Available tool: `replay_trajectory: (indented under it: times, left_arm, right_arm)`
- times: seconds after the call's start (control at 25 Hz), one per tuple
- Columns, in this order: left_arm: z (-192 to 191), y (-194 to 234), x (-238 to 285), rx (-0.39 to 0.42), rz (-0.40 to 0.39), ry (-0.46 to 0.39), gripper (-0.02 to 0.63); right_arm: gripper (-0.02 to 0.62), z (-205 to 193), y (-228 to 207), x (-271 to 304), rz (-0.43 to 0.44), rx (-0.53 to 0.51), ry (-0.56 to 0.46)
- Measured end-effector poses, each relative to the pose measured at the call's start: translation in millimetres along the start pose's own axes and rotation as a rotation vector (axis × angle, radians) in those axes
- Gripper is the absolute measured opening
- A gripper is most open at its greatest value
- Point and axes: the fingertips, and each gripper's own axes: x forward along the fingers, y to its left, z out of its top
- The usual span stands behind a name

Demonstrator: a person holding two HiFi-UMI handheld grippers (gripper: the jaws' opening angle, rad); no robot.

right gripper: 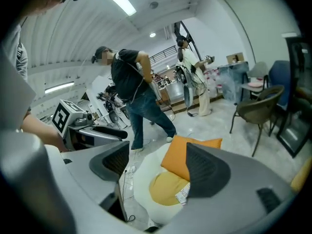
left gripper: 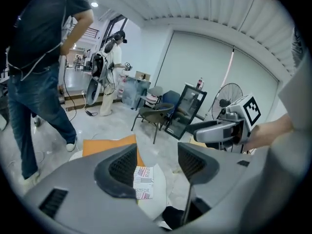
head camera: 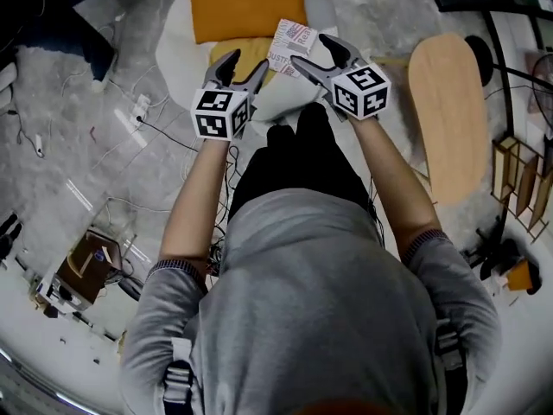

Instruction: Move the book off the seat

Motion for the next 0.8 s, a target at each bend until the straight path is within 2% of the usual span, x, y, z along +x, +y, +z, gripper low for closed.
replay_trajectory:
  times: [0.24, 0.4, 0.64, 0.8]
  left_arm:
    - [-47, 27, 77, -0.009, -0.008, 0.085, 0.285]
    - [-86, 44, 123, -0.026, -0.003, 0.13, 0.285]
    - [-162, 71, 186, -0.064, -0.016, 0.251, 0.285]
    - [-212, 88, 228, -0.062, -0.026, 0.317, 0.287]
  right_arm:
    - [0.382, -56, -59, 43, -0.059, 0.108, 0.048]
    - [0.383, -112, -96, 68, -0.091, 0.189, 0.113]
    - [0.387, -190, -150, 117, -0.124, 0.317, 0.167]
    - [0.387, -242, -182, 150, -0.143, 0.404, 0.189]
